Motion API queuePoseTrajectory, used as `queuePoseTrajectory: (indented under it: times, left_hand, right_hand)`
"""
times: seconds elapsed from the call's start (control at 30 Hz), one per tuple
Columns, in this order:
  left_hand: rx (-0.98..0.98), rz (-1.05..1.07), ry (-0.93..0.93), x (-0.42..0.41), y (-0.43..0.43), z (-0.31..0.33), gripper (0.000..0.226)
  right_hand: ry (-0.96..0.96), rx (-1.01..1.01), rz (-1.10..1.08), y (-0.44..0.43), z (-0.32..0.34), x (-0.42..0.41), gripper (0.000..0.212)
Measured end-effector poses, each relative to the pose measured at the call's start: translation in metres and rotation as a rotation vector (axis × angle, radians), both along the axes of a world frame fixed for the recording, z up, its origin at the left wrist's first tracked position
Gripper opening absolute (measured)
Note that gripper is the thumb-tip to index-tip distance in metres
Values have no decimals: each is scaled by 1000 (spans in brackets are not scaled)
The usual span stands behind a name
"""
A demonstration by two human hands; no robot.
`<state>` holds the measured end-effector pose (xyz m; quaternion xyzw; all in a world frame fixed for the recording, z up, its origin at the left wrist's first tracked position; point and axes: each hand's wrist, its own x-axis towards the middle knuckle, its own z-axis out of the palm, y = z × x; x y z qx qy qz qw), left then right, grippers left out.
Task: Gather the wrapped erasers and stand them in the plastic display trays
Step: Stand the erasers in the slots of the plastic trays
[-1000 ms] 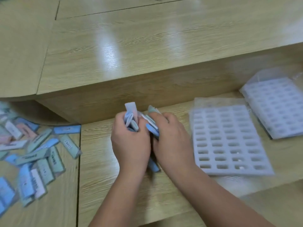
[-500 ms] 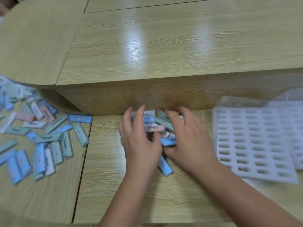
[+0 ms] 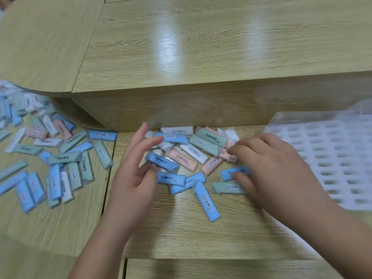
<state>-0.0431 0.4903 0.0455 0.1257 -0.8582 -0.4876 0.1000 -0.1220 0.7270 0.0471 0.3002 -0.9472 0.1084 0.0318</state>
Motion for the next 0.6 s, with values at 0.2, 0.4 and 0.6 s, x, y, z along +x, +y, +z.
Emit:
queuePoseTrajectory:
  times: [0.2, 0.4, 0.6]
  left_hand:
    - [-285, 44, -107, 23, -22, -16, 39]
    - [-592, -100, -141, 28, -25, -36, 39]
    - [-642, -51, -78, 31, -22, -32, 23]
  right_hand:
    - [-194, -11, -77, -33, 5, 57, 32]
    - [-269, 124, -180, -55, -13, 68, 36]
    - [-466, -255, -304, -37, 5, 71, 13]
